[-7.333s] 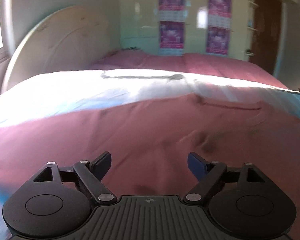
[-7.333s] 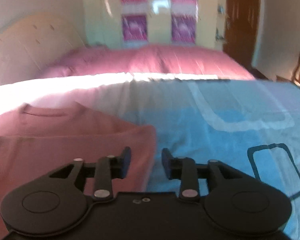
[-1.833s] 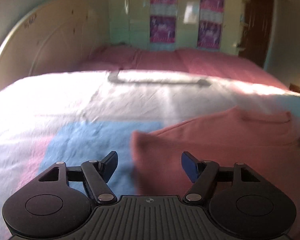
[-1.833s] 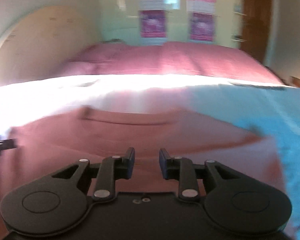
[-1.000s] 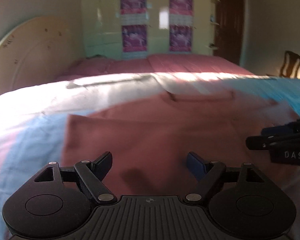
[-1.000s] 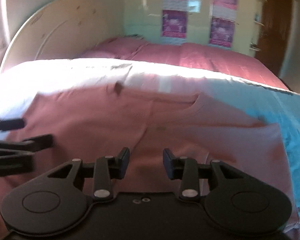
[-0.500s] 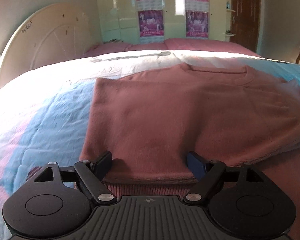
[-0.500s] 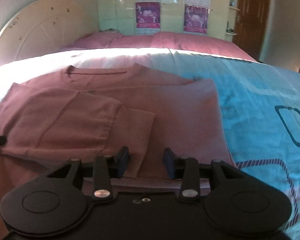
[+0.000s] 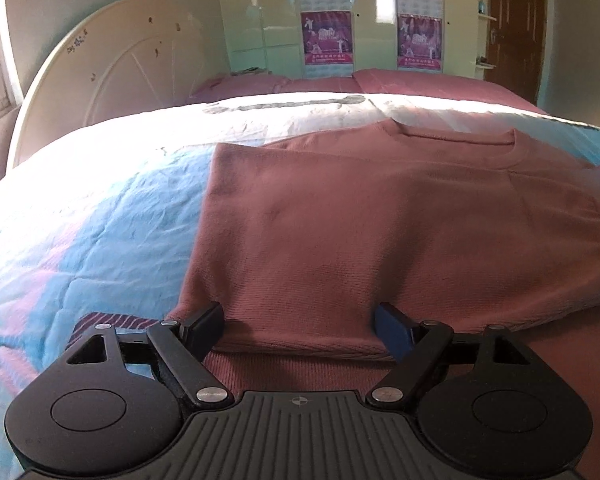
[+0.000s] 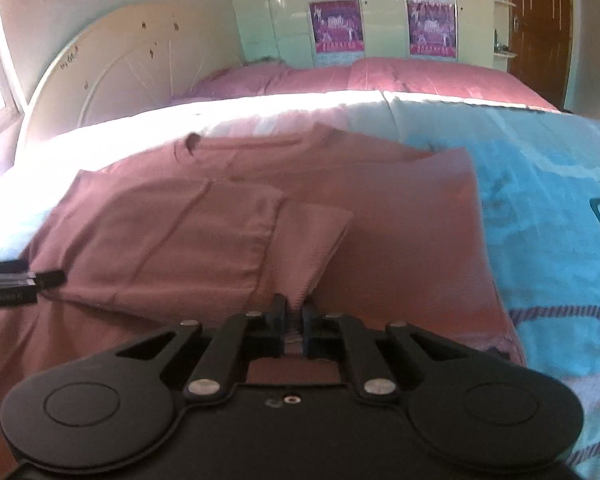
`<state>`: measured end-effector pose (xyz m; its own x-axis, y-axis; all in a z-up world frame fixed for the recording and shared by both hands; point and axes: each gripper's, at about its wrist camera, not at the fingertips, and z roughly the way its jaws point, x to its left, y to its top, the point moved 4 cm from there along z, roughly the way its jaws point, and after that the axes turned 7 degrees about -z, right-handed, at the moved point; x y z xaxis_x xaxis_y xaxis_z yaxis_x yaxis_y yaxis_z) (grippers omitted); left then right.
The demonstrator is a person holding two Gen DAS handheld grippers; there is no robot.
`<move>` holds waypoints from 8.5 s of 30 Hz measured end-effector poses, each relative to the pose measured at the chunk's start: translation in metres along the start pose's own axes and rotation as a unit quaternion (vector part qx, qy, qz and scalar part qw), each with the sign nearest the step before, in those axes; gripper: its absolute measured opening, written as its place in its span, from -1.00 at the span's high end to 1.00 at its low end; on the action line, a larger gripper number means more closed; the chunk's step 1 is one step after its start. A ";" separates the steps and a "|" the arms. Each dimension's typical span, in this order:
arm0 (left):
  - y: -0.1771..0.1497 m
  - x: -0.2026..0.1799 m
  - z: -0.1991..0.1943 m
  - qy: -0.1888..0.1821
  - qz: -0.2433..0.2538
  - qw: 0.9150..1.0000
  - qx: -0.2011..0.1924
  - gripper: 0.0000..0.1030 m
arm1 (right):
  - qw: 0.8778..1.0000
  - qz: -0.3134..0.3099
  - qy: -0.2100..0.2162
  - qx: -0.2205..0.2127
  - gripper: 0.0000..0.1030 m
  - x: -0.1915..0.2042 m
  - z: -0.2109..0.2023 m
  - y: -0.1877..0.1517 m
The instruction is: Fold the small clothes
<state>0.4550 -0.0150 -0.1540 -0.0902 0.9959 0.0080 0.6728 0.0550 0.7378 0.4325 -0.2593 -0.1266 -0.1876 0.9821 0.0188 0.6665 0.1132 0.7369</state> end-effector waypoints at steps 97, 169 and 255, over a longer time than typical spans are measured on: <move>0.092 0.105 0.056 -0.194 -0.360 0.913 0.004 0.91 | 0.935 0.320 0.148 -0.031 0.79 -0.163 0.021 0.067; 0.127 -0.028 0.117 -0.098 0.009 0.995 -0.019 -0.57 | 0.988 -0.155 0.008 -0.011 0.38 0.020 0.117 0.111; -0.014 0.074 -0.008 -0.010 -0.034 0.999 -0.003 -0.82 | 0.995 -0.057 -0.083 0.005 0.64 0.014 -0.019 -0.025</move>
<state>0.4326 0.0576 -0.1585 -0.1214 0.9910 -0.0561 0.6613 0.1229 0.7400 0.4001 -0.2516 -0.1318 -0.1416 0.9741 -0.1764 0.6550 0.2258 0.7211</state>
